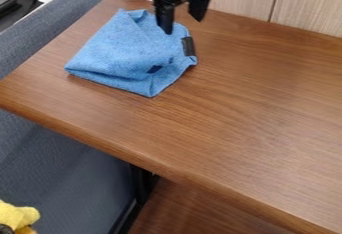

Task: Fold the cloth from top right to bottom left

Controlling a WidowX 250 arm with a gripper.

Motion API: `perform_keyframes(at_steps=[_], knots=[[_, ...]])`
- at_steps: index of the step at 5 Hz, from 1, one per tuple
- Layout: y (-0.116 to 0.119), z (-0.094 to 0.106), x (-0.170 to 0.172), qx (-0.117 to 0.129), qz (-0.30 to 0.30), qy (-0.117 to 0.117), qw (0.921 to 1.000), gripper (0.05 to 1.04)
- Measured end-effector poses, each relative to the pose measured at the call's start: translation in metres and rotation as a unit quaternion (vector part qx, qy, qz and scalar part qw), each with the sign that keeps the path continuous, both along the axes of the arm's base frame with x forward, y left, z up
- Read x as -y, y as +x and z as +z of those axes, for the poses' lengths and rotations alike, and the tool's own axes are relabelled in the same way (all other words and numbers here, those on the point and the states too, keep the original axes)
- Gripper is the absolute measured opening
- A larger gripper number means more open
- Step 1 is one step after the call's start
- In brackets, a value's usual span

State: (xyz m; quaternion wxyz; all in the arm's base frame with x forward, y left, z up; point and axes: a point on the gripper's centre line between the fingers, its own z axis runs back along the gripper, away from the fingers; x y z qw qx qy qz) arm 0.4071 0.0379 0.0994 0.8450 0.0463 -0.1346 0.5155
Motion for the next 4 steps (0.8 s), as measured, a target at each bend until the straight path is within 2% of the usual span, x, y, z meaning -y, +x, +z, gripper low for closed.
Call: perform_keyframes(at_steps=[2,3,4], knots=[[0.011,-0.022,0.012,-0.039,-0.039,0.011,0.9984,0.999],[0.009,-0.039,0.01,-0.064,-0.036,0.02,0.9971,0.999],[0.007,-0.043,0.005,-0.076,-0.03,0.034,0.996,0.999]])
